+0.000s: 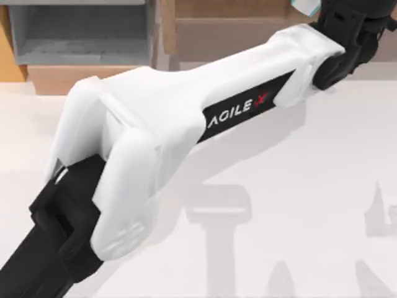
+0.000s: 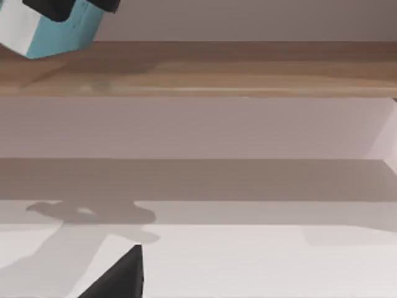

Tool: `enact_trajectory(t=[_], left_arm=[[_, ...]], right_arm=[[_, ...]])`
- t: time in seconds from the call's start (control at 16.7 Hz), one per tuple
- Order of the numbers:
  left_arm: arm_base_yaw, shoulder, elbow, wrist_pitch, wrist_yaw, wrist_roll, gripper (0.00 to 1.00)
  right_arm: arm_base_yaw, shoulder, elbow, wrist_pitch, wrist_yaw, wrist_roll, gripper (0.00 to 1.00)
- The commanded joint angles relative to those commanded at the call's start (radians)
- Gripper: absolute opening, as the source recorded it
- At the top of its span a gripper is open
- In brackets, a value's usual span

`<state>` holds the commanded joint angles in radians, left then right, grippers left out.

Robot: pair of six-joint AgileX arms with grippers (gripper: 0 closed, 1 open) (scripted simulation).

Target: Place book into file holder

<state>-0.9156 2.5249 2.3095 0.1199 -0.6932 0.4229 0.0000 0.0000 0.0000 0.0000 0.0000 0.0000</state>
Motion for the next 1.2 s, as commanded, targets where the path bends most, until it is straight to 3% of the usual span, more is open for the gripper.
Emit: enact_trajectory(t=[0.36,0.66,0.9,1.2], left_arm=[[-0.015,-0.41,-0.612,0.07,0.113,0.366,0.0],[0.044,-0.716,-1.114,0.147,0.199,0.653,0.0],[0.164,-0.889,-1.438,0.231,0.259,0.844,0.0],[0.397,-0.98,-1.66,0.373,0.331,1.013,0.0]], right_arm=[[0.0,0.0,0.0,0.0,0.0,0.0,1.0],[0.0,0.0,0.0,0.0,0.0,0.0,1.0],[0.0,0.0,0.0,0.0,0.0,0.0,1.0],[0.0,0.0,0.0,0.0,0.0,0.0,1.0]])
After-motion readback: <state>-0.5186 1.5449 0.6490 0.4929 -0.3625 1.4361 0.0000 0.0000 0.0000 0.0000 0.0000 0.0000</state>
